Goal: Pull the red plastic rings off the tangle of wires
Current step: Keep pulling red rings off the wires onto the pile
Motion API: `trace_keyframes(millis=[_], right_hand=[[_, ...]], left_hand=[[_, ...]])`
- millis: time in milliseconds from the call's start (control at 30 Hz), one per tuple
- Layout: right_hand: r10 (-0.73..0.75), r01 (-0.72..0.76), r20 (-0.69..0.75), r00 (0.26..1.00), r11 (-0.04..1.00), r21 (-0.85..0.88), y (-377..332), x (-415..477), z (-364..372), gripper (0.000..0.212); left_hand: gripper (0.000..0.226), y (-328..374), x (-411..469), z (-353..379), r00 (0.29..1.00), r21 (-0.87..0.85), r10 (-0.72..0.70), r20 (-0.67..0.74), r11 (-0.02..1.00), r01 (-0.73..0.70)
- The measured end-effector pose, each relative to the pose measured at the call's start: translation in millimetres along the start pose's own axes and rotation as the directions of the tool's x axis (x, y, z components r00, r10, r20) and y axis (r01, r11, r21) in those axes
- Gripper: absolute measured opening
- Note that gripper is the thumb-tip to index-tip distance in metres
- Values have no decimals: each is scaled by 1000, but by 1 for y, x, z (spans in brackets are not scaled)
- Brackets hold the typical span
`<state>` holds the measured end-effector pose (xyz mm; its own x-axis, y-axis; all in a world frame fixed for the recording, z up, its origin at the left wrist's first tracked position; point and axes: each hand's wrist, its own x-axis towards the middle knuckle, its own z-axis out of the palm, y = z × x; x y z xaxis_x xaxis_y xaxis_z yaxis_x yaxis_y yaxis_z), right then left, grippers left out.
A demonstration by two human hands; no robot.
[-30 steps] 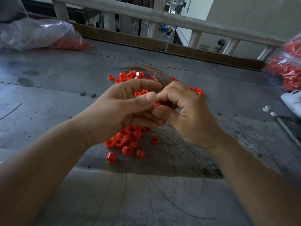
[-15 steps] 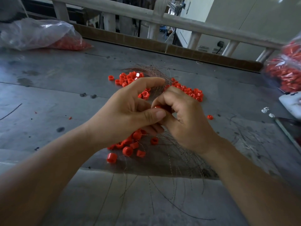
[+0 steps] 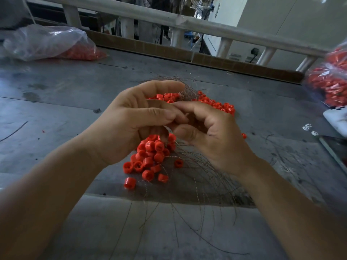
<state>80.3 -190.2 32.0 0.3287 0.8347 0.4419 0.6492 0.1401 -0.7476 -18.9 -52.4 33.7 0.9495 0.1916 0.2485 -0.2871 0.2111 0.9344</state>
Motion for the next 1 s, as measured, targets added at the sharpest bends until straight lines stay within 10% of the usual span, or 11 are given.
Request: trace_keyframes(millis=[433,667,1000], right_hand=[[-136,94,-179,974,970,-225,1,1,-10,10],[-196,198,45,980,901,-386,7,1,-15,6],[71,-37,48,996,865,-500,11,3,-32,16]], left_hand=[[23,2,1,-1,984,104,74,-160,993,-58],[26,4,2,-2,969,194,50,-244,981,-1],[19,-3,5,-14,952,560,21,-305,813,161]])
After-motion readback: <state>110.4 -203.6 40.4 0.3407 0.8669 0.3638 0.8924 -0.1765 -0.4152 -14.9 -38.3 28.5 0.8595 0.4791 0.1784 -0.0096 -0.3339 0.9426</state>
